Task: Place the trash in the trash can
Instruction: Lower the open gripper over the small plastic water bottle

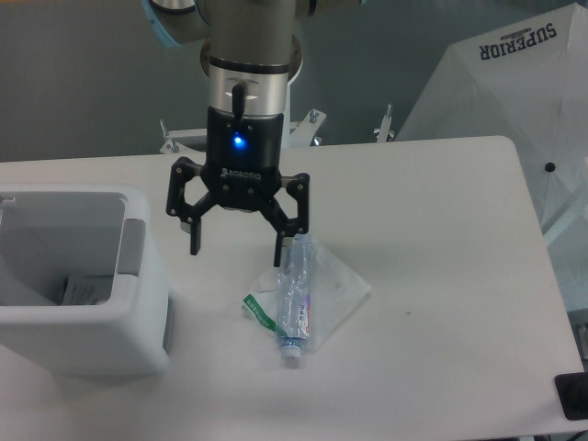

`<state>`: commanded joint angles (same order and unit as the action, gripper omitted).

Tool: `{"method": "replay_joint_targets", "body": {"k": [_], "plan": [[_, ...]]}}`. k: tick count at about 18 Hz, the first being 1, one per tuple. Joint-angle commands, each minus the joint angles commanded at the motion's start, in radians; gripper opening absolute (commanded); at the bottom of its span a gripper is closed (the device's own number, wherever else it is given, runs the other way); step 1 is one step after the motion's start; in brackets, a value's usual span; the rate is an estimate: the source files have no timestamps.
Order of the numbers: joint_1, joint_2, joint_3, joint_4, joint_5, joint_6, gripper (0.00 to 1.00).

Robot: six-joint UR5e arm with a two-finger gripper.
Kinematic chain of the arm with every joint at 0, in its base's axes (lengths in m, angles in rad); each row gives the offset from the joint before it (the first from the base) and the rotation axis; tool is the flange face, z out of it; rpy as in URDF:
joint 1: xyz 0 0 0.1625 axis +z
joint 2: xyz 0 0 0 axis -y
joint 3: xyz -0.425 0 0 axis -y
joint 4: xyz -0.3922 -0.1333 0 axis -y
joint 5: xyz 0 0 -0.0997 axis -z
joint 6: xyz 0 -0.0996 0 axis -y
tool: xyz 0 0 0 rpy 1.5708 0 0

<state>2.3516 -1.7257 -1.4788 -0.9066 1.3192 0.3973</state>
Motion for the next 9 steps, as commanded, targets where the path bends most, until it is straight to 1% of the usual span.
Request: {"method": "replay_joint_targets", "body": {"k": [1, 4, 6, 9], "plan": [[0.000, -0.002, -0.002, 0.000, 0.008, 0.009, 1.00], [0.000, 0.000, -0.014, 0.002, 0.078, 0.116, 1.00], [0.000, -0.011, -0.021, 0.008, 0.086, 0.124, 1.00], [-0.003, -0.054, -0.038, 0.073, 0.093, 0.100, 1.00]]}}
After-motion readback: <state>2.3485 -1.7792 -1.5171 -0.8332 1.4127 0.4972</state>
